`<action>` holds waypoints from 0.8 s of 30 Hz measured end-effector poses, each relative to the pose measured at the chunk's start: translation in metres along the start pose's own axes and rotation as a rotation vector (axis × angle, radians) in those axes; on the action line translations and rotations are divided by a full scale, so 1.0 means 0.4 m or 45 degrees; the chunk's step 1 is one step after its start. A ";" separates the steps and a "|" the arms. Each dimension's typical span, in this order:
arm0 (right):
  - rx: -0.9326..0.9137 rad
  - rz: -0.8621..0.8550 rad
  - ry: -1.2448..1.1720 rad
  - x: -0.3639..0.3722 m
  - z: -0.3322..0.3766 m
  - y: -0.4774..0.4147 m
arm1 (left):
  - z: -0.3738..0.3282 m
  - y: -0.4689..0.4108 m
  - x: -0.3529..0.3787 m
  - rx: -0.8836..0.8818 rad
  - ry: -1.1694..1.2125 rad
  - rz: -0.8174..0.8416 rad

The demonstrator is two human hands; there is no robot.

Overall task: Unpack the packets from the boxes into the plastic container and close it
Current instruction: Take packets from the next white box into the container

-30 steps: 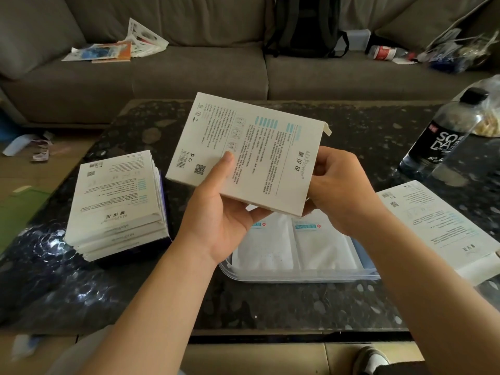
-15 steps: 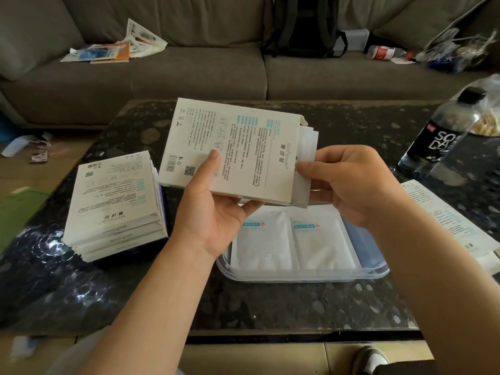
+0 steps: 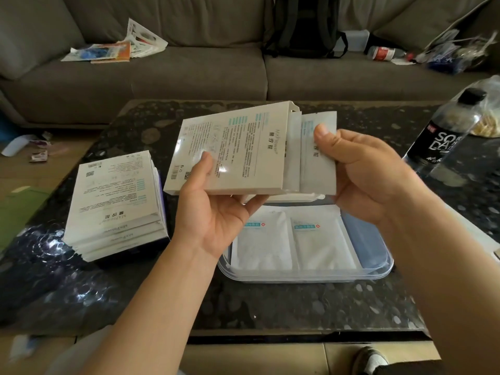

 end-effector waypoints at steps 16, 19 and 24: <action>-0.230 -0.376 -0.123 -0.113 0.094 0.001 | -0.033 -0.004 -0.008 0.032 0.118 -0.026; -0.194 -0.415 -0.217 -0.144 0.106 0.003 | -0.043 -0.005 -0.011 0.072 0.081 -0.017; 0.006 -0.409 -0.014 -0.151 0.093 0.022 | -0.055 -0.006 -0.013 0.127 0.013 -0.011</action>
Point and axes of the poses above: each hand's wrist, its own y-axis away from the middle knuckle, its own x-axis out of the palm, z = x × y, the point moved 7 cm from there along -y, towards the middle knuckle, and after that the axes turned 11 degrees about -z, right-handed, at the moved point
